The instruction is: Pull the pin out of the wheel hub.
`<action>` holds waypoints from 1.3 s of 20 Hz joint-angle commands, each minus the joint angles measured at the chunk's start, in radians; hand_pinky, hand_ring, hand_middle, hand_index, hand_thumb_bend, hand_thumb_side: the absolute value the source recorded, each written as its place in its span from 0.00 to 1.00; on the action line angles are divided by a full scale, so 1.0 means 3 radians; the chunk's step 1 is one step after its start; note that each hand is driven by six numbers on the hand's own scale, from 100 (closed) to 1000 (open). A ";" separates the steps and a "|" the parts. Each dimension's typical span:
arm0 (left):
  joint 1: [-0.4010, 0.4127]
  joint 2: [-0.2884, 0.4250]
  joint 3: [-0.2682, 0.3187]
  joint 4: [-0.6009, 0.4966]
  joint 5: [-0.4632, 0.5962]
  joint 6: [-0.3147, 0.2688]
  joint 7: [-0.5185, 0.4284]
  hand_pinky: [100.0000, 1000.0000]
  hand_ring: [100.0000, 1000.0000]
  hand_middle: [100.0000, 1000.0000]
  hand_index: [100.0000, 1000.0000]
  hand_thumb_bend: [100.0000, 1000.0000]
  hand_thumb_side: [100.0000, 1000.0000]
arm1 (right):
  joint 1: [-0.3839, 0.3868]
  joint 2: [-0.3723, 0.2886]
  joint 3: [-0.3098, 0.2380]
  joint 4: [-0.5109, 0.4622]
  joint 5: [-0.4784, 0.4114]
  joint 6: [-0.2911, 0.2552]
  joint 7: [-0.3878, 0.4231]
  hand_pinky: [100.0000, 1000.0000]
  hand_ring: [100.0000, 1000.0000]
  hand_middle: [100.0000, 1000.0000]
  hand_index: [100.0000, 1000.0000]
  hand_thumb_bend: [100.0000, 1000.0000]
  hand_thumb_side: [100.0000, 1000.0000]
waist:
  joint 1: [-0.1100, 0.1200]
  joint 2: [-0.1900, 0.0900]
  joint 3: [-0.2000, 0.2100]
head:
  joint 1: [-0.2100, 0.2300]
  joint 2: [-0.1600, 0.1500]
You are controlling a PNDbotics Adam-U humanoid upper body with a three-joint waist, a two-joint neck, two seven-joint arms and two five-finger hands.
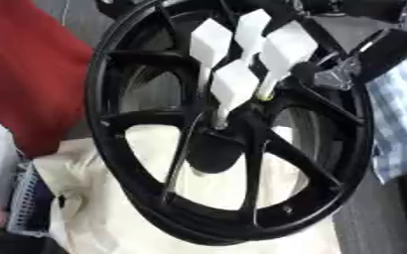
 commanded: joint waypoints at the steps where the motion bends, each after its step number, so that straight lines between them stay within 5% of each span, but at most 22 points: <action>1: -0.0004 0.0070 0.0043 -0.0043 -0.0029 0.0000 0.0011 0.80 0.68 0.59 0.76 0.00 0.66 | -0.0001 -0.0202 -0.0188 -0.0148 -0.0192 0.0096 0.0001 0.79 0.73 0.32 0.45 0.00 0.00 | 0.0030 -0.0104 -0.0022 | -0.0001 0.0003; 7: 0.0033 0.0088 0.0088 -0.0053 -0.0050 -0.0004 0.0047 0.80 0.68 0.59 0.76 0.00 0.65 | 0.0268 -0.0494 -0.0520 -0.0198 -0.0545 0.0141 -0.0122 0.80 0.75 0.33 0.46 0.00 0.00 | 0.0081 -0.0128 -0.0142 | 0.0086 0.0031; 14: 0.0101 0.0086 0.0197 -0.0083 -0.0089 -0.0003 0.0171 0.80 0.68 0.59 0.76 0.00 0.64 | 0.0914 -0.0941 -0.1169 0.0289 -0.0906 0.0043 -0.0518 0.80 0.75 0.37 0.49 0.00 0.00 | 0.0228 -0.0104 -0.0389 | 0.0336 -0.0015; 20: 0.0122 0.0067 0.0247 -0.0097 -0.0113 0.0000 0.0236 0.80 0.68 0.59 0.76 0.00 0.63 | 0.1399 -0.0764 -0.1653 0.0765 -0.0705 -0.0087 -0.0816 0.82 0.77 0.43 0.55 0.00 0.00 | 0.0349 -0.0071 -0.0532 | 0.0499 -0.0036; 26: 0.0103 0.0057 0.0258 -0.0097 -0.0125 -0.0005 0.0257 0.80 0.68 0.59 0.76 0.00 0.64 | 0.1866 -0.0430 -0.2113 0.0979 -0.0419 -0.0199 -0.1103 0.89 0.94 0.77 0.84 0.05 0.01 | 0.0396 -0.0018 -0.0550 | 0.0547 -0.0078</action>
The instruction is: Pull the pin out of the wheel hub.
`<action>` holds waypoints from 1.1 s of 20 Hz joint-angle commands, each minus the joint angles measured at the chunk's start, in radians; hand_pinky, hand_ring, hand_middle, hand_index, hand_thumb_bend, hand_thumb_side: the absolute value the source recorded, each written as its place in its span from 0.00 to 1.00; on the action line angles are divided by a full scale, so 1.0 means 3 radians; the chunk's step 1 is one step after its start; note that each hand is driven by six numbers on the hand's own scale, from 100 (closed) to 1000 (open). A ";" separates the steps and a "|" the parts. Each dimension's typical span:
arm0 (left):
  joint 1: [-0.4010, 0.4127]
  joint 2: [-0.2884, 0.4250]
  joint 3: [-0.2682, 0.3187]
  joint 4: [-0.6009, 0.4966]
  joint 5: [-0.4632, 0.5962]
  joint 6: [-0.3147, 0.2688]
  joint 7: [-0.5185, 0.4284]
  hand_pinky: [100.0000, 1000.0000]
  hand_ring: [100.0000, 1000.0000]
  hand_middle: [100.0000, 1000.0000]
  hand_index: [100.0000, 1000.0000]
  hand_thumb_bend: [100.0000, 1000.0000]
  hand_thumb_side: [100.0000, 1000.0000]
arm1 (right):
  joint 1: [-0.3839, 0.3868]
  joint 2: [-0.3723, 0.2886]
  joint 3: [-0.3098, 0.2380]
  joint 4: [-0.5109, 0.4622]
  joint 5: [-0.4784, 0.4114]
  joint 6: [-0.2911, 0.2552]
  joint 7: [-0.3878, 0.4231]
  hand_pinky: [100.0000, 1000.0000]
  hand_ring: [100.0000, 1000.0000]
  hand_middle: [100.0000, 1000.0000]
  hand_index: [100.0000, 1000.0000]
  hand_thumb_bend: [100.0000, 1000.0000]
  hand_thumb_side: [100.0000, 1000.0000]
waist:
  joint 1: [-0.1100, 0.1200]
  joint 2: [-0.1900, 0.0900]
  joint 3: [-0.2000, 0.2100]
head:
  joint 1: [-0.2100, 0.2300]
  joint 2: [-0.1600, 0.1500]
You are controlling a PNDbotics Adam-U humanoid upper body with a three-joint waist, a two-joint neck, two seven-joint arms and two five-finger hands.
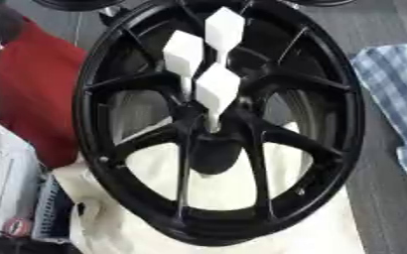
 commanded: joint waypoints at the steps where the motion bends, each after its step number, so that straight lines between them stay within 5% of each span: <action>1: -0.0032 0.0053 0.0031 -0.0072 -0.0008 -0.0003 0.0021 0.80 0.68 0.59 0.76 0.00 0.64 | 0.0142 0.0069 -0.0274 -0.0007 0.0164 -0.0030 -0.0161 0.91 0.98 0.83 0.88 0.09 0.13 | -0.0002 -0.0042 -0.0003 | 0.0038 -0.0056; 4: -0.0049 0.0047 0.0024 -0.0072 -0.0004 0.0003 0.0021 0.80 0.68 0.59 0.75 0.00 0.64 | 0.0387 0.0255 -0.0373 -0.0149 0.0315 -0.0093 -0.0312 0.92 1.00 0.88 0.92 0.00 0.58 | 0.0003 -0.0039 0.0022 | 0.0054 -0.0082; 6: -0.0054 0.0040 0.0013 -0.0072 0.0005 0.0006 0.0013 0.80 0.68 0.58 0.75 0.00 0.64 | 0.0556 0.0355 -0.0418 -0.0265 0.0419 -0.0140 -0.0416 0.93 1.00 0.91 0.94 0.00 0.76 | 0.0003 -0.0047 0.0042 | 0.0037 -0.0088; 8: -0.0059 0.0034 0.0003 -0.0072 0.0019 0.0009 0.0001 0.80 0.68 0.59 0.75 0.00 0.64 | 0.0723 0.0439 -0.0456 -0.0388 0.0509 -0.0182 -0.0519 0.93 1.00 0.92 0.94 0.00 0.81 | 0.0003 -0.0063 0.0064 | 0.0007 -0.0086; 13: -0.0072 0.0033 -0.0020 -0.0072 0.0031 0.0010 -0.0030 0.80 0.68 0.59 0.76 0.00 0.63 | 0.1141 0.0536 -0.0547 -0.0701 0.0467 -0.0207 -0.0782 0.92 1.00 0.90 0.92 0.00 0.74 | -0.0003 -0.0101 0.0124 | -0.0058 -0.0062; 14: -0.0072 0.0031 -0.0023 -0.0072 0.0032 0.0012 -0.0035 0.80 0.68 0.59 0.75 0.00 0.63 | 0.1173 0.0548 -0.0554 -0.0757 0.0437 -0.0204 -0.0833 0.92 1.00 0.87 0.89 0.00 0.63 | -0.0005 -0.0105 0.0133 | -0.0068 -0.0057; 22: -0.0101 0.0031 -0.0043 -0.0072 0.0034 0.0003 -0.0060 0.80 0.68 0.59 0.75 0.00 0.63 | 0.1032 0.0549 -0.0279 -0.1277 0.0059 -0.0338 -0.1230 0.90 0.92 0.75 0.77 0.00 0.40 | -0.0016 -0.0122 0.0181 | -0.0128 -0.0055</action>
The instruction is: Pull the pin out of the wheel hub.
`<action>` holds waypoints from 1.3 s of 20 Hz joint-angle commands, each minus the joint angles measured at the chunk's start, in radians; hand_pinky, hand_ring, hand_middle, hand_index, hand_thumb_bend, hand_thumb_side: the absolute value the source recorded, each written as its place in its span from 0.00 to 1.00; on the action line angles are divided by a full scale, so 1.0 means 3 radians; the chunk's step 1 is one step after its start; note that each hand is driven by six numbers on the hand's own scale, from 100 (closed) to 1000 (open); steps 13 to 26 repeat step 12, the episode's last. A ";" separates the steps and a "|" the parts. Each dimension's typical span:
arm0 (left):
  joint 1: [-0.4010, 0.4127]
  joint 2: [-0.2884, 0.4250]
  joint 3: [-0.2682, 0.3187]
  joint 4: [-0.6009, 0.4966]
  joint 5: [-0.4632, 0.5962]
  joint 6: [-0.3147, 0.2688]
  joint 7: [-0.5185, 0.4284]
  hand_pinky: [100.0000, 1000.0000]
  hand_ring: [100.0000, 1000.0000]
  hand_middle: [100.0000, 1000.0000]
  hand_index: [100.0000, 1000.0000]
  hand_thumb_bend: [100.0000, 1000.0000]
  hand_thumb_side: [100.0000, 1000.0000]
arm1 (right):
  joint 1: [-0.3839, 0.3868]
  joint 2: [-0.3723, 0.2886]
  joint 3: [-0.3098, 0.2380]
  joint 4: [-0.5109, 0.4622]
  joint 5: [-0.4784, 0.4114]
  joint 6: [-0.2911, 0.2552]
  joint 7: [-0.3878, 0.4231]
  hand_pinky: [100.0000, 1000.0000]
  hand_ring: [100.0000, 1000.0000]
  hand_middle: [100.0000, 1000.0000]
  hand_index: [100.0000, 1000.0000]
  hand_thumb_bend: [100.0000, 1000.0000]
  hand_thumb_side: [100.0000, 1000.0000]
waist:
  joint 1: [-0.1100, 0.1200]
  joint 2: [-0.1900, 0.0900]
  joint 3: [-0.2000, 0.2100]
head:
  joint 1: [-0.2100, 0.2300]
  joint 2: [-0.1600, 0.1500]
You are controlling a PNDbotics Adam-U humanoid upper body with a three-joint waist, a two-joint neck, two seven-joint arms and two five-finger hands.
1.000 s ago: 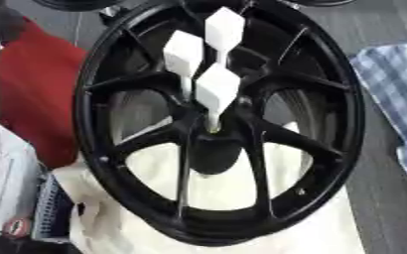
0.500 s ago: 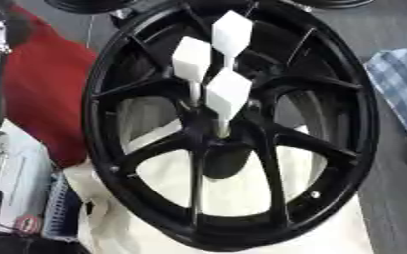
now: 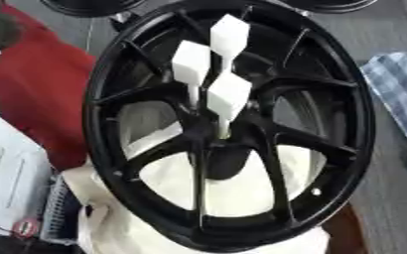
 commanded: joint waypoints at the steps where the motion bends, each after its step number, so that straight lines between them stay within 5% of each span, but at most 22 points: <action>1: -0.0044 0.0033 -0.0008 -0.0072 0.0015 -0.0010 -0.0024 0.80 0.68 0.59 0.75 0.00 0.63 | -0.0106 -0.0095 0.0097 -0.0228 -0.0174 -0.0070 -0.0155 0.89 0.89 0.72 0.75 0.00 0.36 | -0.0017 -0.0086 0.0012 | -0.0028 -0.0013; 10: -0.0068 0.0006 -0.0040 -0.0072 0.0027 -0.0004 -0.0060 0.80 0.68 0.59 0.75 0.00 0.63 | -0.0617 0.0106 0.0281 -0.0257 -0.0425 -0.0205 -0.0059 0.90 0.89 0.72 0.75 0.00 0.34 | -0.0020 -0.0079 0.0046 | -0.0074 -0.0033; 26: -0.0070 0.0008 -0.0035 -0.0072 0.0025 -0.0007 -0.0058 0.80 0.68 0.59 0.75 0.00 0.63 | -0.0648 0.0159 0.0315 -0.0257 -0.0391 -0.0207 -0.0002 0.90 0.89 0.72 0.75 0.00 0.35 | -0.0014 -0.0074 0.0053 | -0.0097 -0.0037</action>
